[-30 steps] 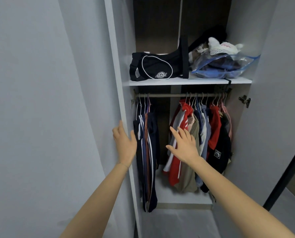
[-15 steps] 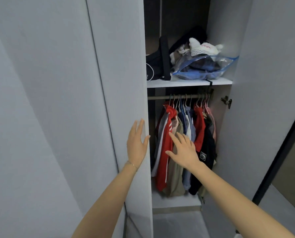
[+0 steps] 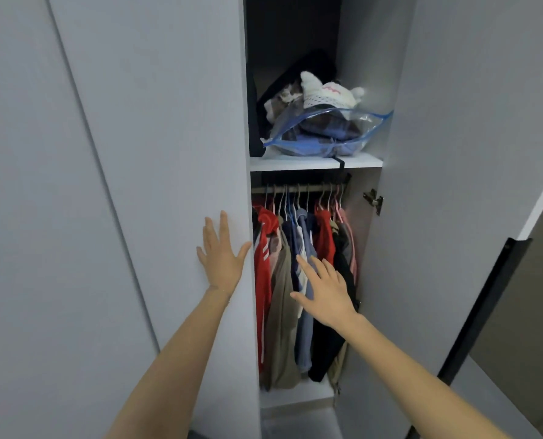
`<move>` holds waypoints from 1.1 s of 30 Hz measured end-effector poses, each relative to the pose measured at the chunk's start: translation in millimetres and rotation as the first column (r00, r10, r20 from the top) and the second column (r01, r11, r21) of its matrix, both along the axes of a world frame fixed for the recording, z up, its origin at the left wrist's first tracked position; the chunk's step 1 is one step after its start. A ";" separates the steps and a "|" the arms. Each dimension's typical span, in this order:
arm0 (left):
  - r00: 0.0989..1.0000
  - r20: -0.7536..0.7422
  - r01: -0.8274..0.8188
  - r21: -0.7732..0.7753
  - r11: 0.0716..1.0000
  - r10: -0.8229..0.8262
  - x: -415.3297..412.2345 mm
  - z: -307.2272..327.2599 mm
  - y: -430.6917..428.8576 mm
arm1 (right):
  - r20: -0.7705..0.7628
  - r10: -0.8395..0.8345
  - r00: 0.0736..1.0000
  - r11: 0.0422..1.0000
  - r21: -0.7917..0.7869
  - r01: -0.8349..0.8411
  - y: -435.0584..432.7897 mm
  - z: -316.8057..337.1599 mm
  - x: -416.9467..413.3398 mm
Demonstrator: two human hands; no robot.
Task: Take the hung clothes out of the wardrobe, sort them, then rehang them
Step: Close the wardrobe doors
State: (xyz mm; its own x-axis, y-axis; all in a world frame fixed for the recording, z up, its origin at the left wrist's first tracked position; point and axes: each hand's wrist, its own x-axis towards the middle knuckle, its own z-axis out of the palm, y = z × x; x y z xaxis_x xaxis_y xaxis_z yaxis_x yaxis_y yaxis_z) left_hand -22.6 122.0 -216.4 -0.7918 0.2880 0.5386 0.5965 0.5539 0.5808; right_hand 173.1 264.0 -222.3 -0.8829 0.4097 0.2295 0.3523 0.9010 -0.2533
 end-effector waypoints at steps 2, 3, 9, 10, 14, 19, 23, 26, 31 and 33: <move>0.999 -0.022 -0.027 -0.007 1.000 0.027 -8.0 -6.3 9.3 | 0.014 0.000 1.000 1.000 -0.004 0.000 9.6 -2.5 -12.0; 0.999 -0.036 -0.037 0.001 0.999 0.037 -12.0 -8.6 15.1 | 0.018 -0.001 1.000 1.000 -0.001 0.001 14.8 -3.2 -19.6; 0.989 -0.110 -0.092 0.063 0.994 0.098 -37.0 -14.3 55.8 | -0.021 -0.027 0.999 1.000 0.011 0.028 42.8 -1.3 -79.2; 0.986 -0.126 -0.105 0.072 0.992 0.113 -43.3 -16.6 62.4 | -0.023 -0.031 0.999 0.999 0.013 0.031 48.2 -1.7 -89.2; 0.972 -0.146 -0.176 0.076 0.981 0.186 -63.8 -21.7 87.2 | -0.018 -0.048 0.999 0.999 0.008 0.048 68.2 -3.6 -125.0; 0.954 -0.133 -0.261 0.080 0.962 0.270 -86.8 -23.4 117.5 | -0.002 -0.088 0.996 0.996 -0.023 0.087 83.7 -7.0 -154.1; 0.944 -0.132 -0.289 0.108 0.951 0.302 -100.3 -27.4 133.0 | 0.007 -0.102 0.995 0.994 -0.029 0.102 93.2 -15.4 -161.2; 0.939 -0.111 -0.313 0.121 0.942 0.327 -109.0 -29.1 142.1 | 0.030 -0.120 0.992 0.992 -0.041 0.121 100.1 -18.7 -164.6; 0.939 -0.107 -0.307 0.159 0.938 0.326 -119.6 -30.5 151.8 | 0.036 -0.138 0.990 0.989 -0.046 0.140 106.3 -18.2 -171.2; 0.935 -0.113 -0.318 0.155 0.935 0.336 -121.1 -31.8 152.9 | 0.034 -0.136 0.990 0.989 -0.049 0.137 107.8 -19.1 -172.7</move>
State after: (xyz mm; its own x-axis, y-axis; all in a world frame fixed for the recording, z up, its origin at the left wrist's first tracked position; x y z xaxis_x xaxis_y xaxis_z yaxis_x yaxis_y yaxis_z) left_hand -143.7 274.9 -248.2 -0.7469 -0.0556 0.6626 0.4734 0.6553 0.5886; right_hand 0.4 371.9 -241.3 -0.8240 0.5374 0.1794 0.4793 0.8301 -0.2849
